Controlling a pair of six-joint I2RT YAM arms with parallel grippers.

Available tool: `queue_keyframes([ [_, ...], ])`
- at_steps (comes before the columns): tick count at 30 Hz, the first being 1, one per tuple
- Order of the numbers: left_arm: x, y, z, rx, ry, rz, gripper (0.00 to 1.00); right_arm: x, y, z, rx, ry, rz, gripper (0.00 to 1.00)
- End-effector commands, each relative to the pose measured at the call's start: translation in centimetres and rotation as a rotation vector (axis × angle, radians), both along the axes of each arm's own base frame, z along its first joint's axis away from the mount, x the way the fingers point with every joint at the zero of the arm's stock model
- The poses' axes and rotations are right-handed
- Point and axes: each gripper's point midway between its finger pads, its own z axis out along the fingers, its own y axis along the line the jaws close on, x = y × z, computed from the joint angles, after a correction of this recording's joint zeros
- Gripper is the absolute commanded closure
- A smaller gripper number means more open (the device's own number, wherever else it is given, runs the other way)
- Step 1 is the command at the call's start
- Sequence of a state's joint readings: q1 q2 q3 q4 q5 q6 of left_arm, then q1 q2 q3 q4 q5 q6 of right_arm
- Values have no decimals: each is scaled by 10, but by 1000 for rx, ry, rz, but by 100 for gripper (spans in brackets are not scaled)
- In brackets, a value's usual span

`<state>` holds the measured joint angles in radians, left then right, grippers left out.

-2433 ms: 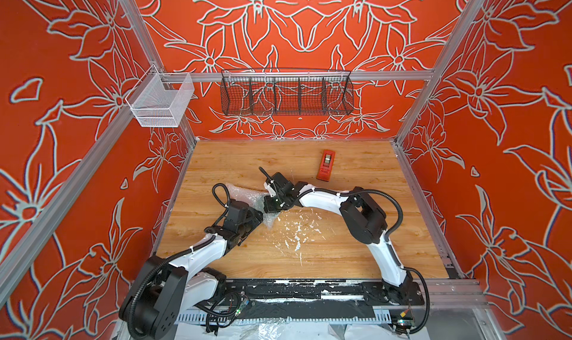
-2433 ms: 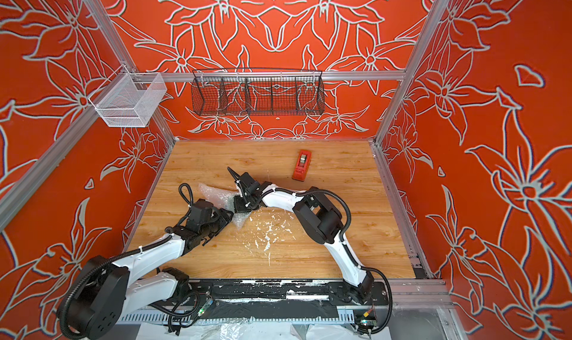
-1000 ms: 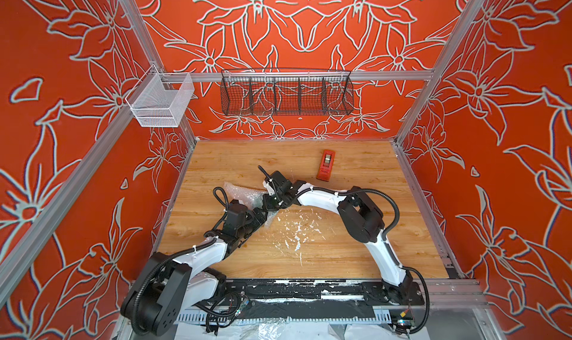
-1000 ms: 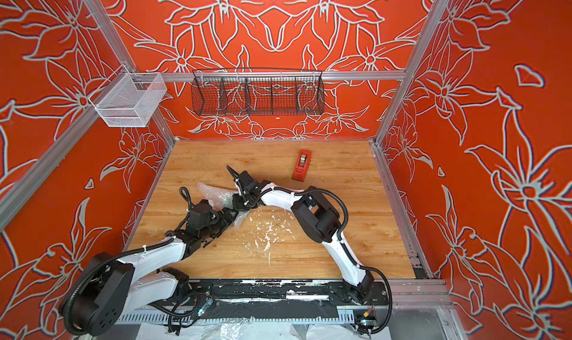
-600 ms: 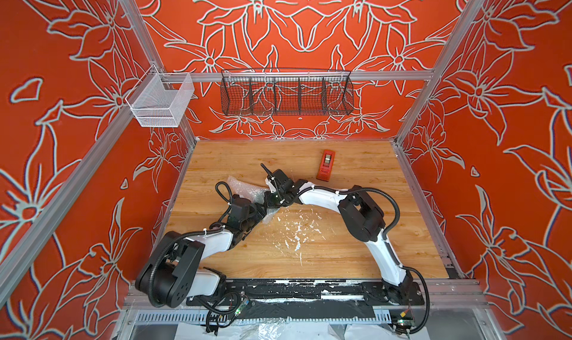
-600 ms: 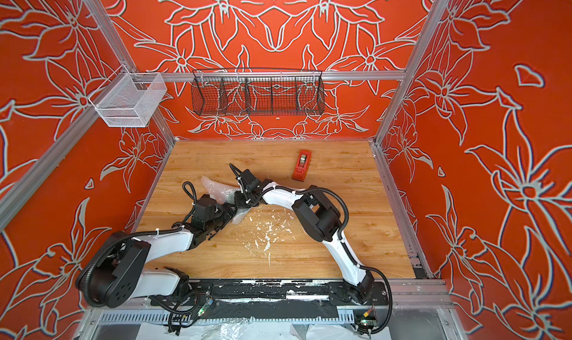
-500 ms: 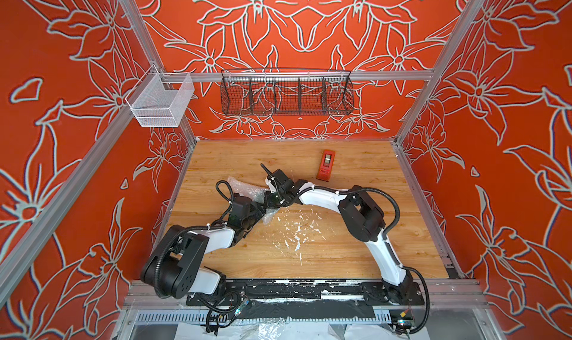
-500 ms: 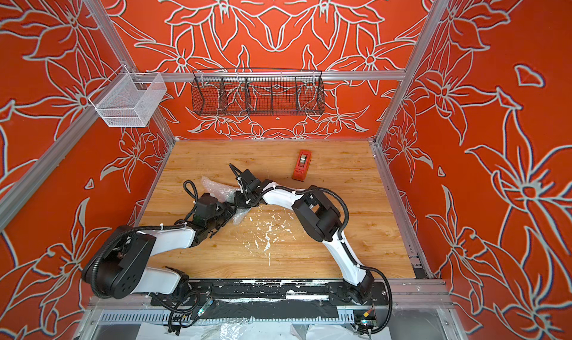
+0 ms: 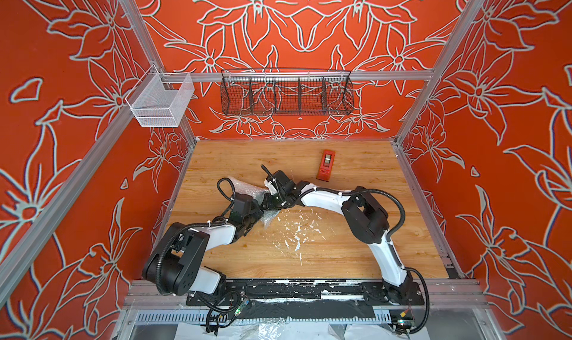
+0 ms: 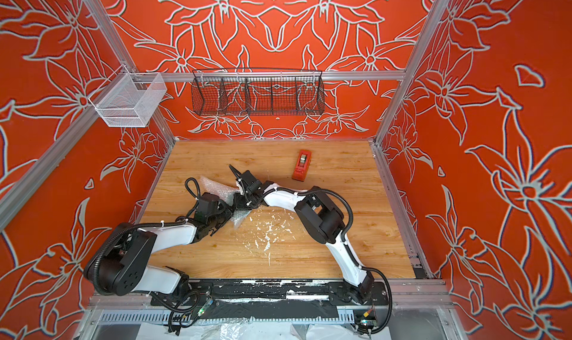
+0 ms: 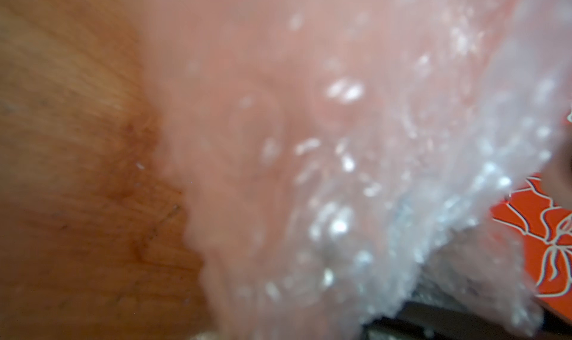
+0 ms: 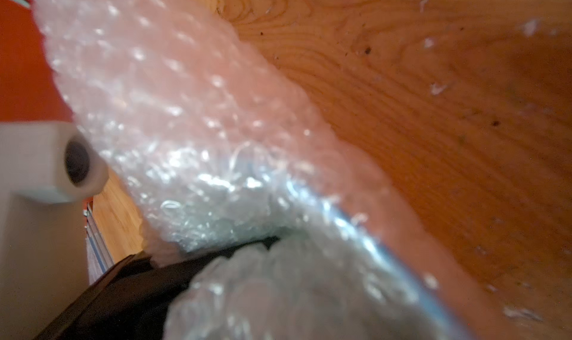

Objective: Wrap bowls in bubble wrap
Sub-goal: Wrap the bowl in bubble wrap.

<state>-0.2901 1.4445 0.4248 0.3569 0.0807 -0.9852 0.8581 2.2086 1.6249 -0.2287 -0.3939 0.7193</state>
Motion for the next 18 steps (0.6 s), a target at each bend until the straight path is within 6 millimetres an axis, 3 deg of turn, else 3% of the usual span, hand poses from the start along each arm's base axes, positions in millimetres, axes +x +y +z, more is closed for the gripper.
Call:
queue_keyframes([
  [1, -34, 0, -40, 38, 181, -48, 92, -14, -19, -17, -53, 108, -29, 70],
  [6, -33, -4, -37, 24, 176, -65, 93, -1, -13, -4, 58, 139, -89, 66],
  [13, -36, -8, -32, 29, 182, -95, 95, 10, -1, 30, 213, 137, -133, 63],
  [18, -37, -13, -29, 28, 181, -115, 96, 14, 0, 36, 237, 138, -143, 61],
])
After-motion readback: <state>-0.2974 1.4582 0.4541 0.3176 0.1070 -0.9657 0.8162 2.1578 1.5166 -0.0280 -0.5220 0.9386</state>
